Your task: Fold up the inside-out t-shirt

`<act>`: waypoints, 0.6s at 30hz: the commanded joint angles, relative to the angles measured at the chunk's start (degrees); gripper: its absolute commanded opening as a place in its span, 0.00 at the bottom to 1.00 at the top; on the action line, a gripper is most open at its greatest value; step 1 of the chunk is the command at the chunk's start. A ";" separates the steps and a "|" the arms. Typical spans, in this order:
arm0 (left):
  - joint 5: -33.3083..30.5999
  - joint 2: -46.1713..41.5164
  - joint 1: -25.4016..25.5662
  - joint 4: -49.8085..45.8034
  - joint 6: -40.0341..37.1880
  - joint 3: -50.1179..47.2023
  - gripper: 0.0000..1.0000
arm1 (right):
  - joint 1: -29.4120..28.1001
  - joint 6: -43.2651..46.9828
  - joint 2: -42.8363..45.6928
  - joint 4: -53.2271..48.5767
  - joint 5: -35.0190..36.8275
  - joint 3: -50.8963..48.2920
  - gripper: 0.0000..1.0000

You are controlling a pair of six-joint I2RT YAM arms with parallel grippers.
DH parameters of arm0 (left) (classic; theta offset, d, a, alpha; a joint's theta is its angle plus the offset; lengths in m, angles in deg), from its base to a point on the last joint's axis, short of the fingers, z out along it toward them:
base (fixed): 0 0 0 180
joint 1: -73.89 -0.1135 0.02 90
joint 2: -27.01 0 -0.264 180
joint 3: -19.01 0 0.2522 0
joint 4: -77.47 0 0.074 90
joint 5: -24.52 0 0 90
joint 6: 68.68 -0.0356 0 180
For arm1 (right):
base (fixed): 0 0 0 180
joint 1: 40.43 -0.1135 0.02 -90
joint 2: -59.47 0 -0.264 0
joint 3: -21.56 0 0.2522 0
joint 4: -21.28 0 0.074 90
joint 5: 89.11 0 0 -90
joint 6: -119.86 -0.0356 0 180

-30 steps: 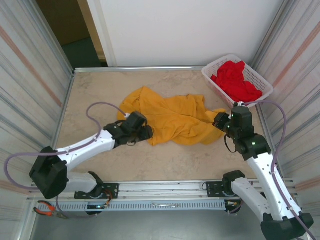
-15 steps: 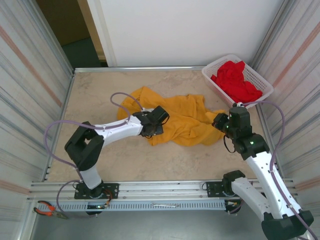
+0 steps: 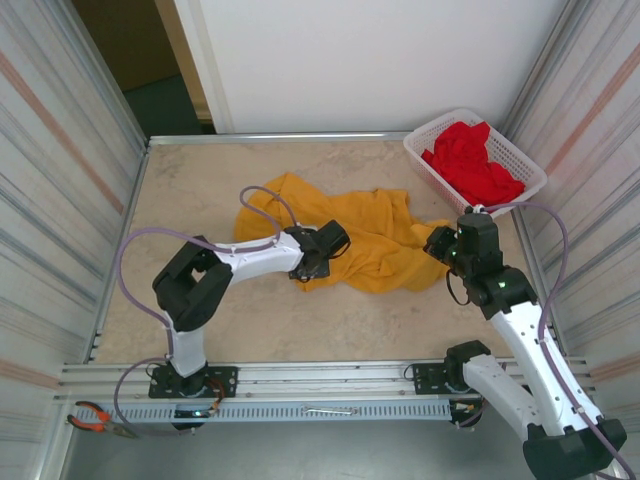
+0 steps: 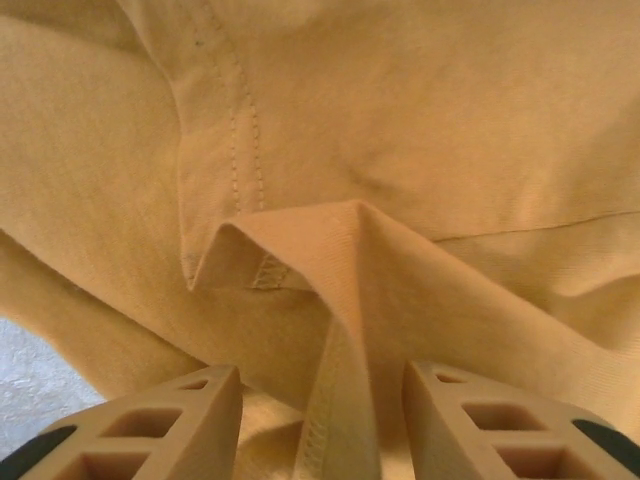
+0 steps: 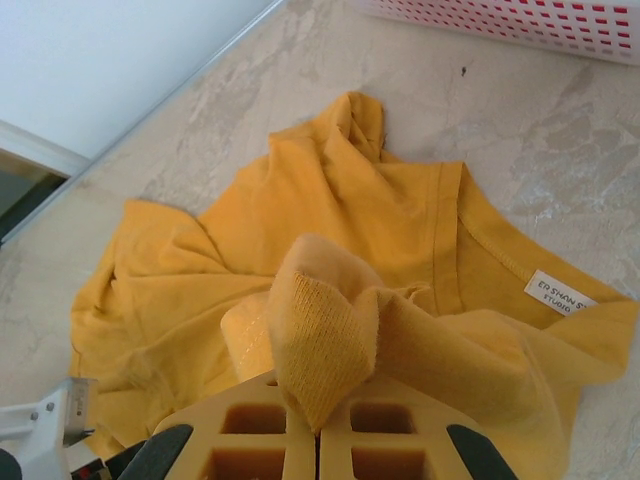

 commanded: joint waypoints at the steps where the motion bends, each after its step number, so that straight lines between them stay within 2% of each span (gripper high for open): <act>1: -3.01 0.90 -0.05 -2.84 1.08 1.23 0.40 | -0.54 -0.70 0.09 0.98 1.69 -0.04 0.00; 3: -3.05 1.25 -0.15 -2.84 1.05 1.16 0.31 | -0.54 -0.76 0.11 0.89 1.73 0.04 0.00; 6: -3.66 1.39 -0.56 -3.18 1.00 1.05 0.00 | -0.54 -0.47 0.11 0.82 1.93 0.30 0.00; 10: -6.52 -2.80 -2.82 -5.78 -2.83 1.95 0.00 | 1.74 1.48 -1.44 1.36 2.50 3.29 0.00; 14: -4.90 -14.56 -10.57 -5.09 -16.21 5.24 0.00 | 11.47 4.70 -5.93 2.40 -4.49 12.94 0.00; 16: 2.05 -20.91 -16.55 -2.74 -23.59 8.54 0.00 | 16.74 5.76 -8.71 2.78 -7.66 19.98 0.00; 18: 13.17 -25.85 -25.14 -1.83 -26.53 14.28 0.00 | 21.45 6.13 -11.87 2.81 -10.45 28.90 0.00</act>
